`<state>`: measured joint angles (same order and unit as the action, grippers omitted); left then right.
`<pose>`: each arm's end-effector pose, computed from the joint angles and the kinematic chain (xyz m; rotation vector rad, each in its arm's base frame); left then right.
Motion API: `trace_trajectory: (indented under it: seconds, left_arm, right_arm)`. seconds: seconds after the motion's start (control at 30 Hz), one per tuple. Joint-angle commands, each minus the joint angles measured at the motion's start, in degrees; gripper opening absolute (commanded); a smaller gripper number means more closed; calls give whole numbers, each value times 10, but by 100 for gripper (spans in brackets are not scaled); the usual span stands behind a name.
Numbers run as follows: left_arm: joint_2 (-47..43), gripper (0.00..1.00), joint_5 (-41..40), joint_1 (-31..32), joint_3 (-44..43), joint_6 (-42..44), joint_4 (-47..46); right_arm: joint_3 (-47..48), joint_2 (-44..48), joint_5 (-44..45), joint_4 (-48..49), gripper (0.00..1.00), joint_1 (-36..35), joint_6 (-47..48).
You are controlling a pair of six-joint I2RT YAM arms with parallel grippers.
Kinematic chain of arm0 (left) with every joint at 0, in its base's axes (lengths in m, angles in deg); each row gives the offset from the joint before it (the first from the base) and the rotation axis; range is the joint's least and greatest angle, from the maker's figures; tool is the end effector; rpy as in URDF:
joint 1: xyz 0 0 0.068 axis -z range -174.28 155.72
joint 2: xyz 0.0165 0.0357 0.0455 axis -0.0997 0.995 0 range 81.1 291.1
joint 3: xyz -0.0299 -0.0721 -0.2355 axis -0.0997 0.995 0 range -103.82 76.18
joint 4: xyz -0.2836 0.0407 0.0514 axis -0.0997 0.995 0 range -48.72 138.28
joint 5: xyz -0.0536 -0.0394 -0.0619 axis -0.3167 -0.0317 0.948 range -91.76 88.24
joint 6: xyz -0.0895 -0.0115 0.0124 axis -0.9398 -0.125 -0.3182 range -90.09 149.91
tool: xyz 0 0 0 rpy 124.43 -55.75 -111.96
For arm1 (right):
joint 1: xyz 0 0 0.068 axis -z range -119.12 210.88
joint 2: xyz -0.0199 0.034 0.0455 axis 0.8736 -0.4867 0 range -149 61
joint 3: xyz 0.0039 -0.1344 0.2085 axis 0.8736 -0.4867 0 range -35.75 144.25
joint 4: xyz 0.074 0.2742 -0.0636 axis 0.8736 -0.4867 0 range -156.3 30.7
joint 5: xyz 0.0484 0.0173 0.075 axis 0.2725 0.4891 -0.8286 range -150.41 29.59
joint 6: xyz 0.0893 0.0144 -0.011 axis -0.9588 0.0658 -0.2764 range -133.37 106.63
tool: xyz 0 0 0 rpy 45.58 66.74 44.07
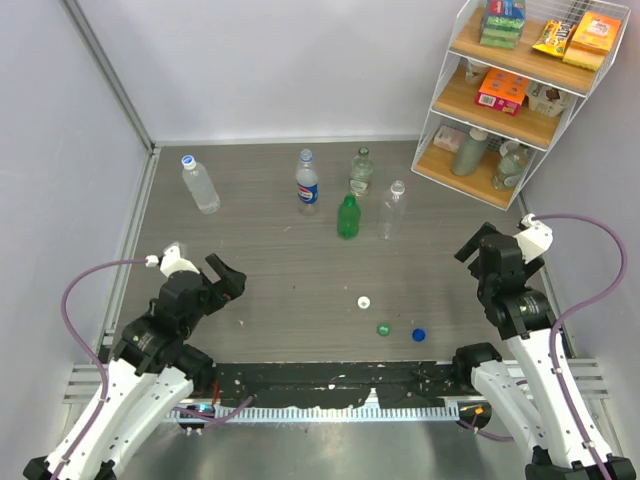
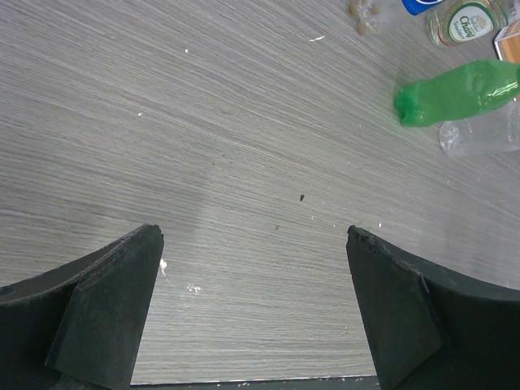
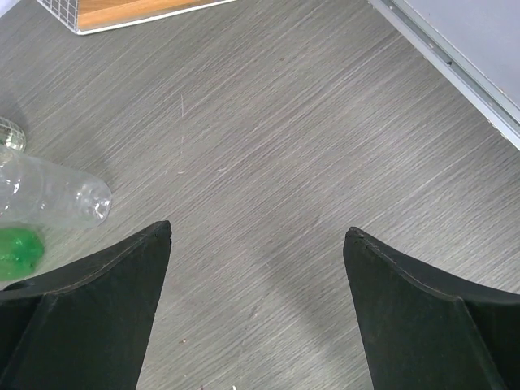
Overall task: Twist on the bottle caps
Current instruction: Pick up the bottle cap from the center of the board.
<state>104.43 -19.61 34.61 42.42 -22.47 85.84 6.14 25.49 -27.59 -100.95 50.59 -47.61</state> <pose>0.1764 -0.0687 0.2319 -0.6179 2.0851 -0.4901 0.2149 -0.0059 0.2600 0.7338 1.9477 -0.1576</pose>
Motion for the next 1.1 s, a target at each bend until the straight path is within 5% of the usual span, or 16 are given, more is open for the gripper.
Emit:
trace_trajectory:
  seconds: [0.0,0.7,1.07]
  left_arm:
    - [-6,100,-3,1,3,-9,-5]
    - [-22,100,45,1,22,22,-61]
    - [53,100,95,1,10,68,-139]
  right_arm:
    - [6,-14,19,11,91,0,-14]
    - [-8,-54,-122,73,91,-1,57]
    - [-15,-72,-172,89,91,0,73]
